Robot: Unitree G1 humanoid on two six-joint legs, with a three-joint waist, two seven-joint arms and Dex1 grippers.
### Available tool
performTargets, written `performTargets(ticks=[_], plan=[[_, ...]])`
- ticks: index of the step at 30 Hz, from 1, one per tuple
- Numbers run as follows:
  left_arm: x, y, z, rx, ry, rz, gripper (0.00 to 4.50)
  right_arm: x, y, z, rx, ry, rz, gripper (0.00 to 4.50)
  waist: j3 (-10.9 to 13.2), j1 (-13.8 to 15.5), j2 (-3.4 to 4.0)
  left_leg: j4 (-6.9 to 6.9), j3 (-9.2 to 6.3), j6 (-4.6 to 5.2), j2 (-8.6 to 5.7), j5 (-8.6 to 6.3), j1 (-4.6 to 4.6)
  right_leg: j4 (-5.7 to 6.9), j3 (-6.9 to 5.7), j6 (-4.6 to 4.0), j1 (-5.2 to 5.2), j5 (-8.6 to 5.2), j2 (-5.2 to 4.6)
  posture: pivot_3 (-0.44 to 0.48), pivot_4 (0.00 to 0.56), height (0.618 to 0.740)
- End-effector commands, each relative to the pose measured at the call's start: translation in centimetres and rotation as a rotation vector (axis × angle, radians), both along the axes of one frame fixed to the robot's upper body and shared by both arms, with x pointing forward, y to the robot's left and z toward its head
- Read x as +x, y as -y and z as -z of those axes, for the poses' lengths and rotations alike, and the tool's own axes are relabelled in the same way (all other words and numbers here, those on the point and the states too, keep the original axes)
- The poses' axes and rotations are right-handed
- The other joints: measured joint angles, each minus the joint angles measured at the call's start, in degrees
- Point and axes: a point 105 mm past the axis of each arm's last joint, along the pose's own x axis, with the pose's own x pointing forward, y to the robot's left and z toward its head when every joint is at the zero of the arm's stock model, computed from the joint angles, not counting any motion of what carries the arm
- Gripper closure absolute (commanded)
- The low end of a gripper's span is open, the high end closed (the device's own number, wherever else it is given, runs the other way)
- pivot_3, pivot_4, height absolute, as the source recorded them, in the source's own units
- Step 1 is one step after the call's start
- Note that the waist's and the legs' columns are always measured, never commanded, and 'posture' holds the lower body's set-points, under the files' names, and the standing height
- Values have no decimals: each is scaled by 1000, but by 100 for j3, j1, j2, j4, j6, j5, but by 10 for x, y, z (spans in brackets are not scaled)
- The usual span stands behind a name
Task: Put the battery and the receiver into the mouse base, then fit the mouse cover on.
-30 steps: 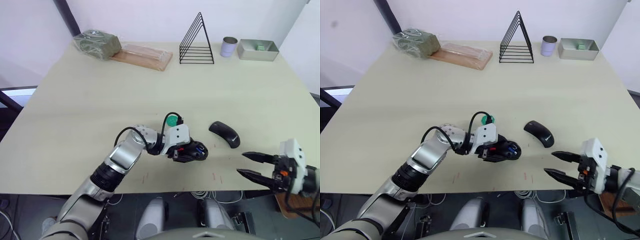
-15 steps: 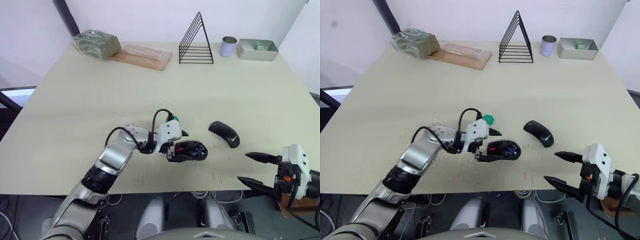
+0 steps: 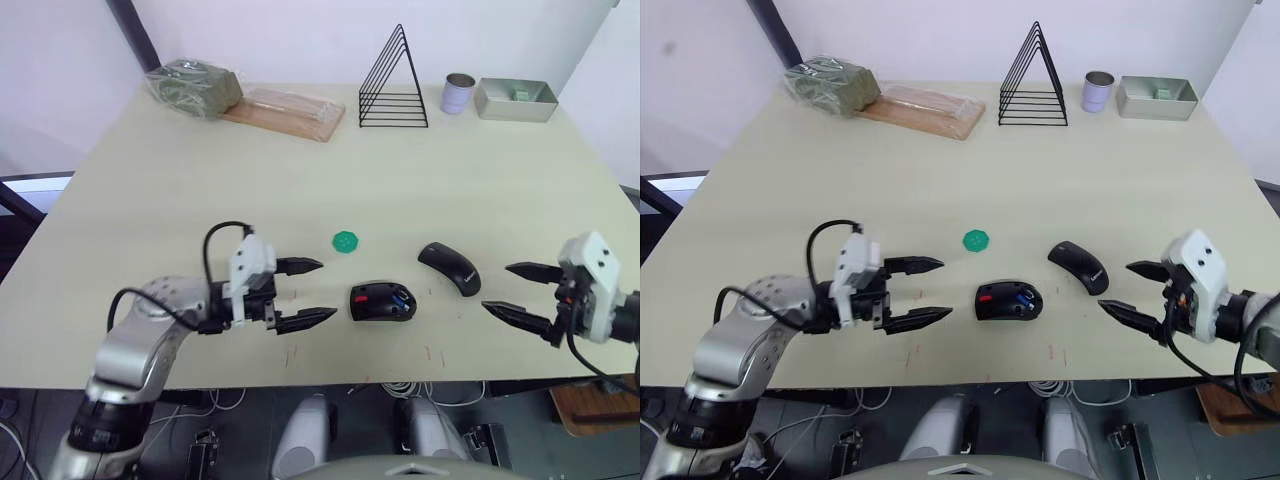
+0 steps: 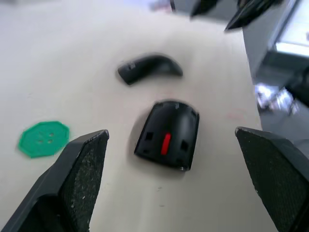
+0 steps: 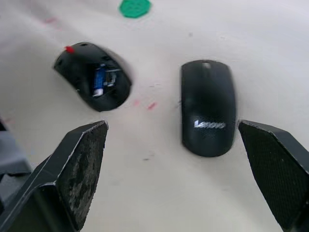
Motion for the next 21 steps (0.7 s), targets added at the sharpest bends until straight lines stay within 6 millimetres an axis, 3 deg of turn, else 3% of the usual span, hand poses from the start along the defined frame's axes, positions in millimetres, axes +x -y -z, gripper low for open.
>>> performTargets(ticks=[1,6,13,21], plan=[[-11,-10,-13,-59,89,7,34,10,0,-1,-22,-33,32,0,0,11,1,0,2,0,0,0,0,0,-1,-1,0,0,0,0,150,740],[-30,-19,-13,-134,109,42,34,24,-7,7,-61,-82,35,0,1,7,3,0,4,0,-2,0,-5,-2,-5,-2,0,-1,-4,0,150,740],[-36,-31,-10,-207,134,-2,34,45,-11,19,-103,-104,59,0,1,5,3,0,9,0,-4,0,-5,-4,-9,-2,-1,-1,-10,0,150,740],[-41,-36,-4,-239,106,-18,34,54,-13,29,-107,-142,55,0,1,-3,4,-1,8,0,-6,0,-5,-4,-10,-2,-2,-1,-10,0,150,740]])
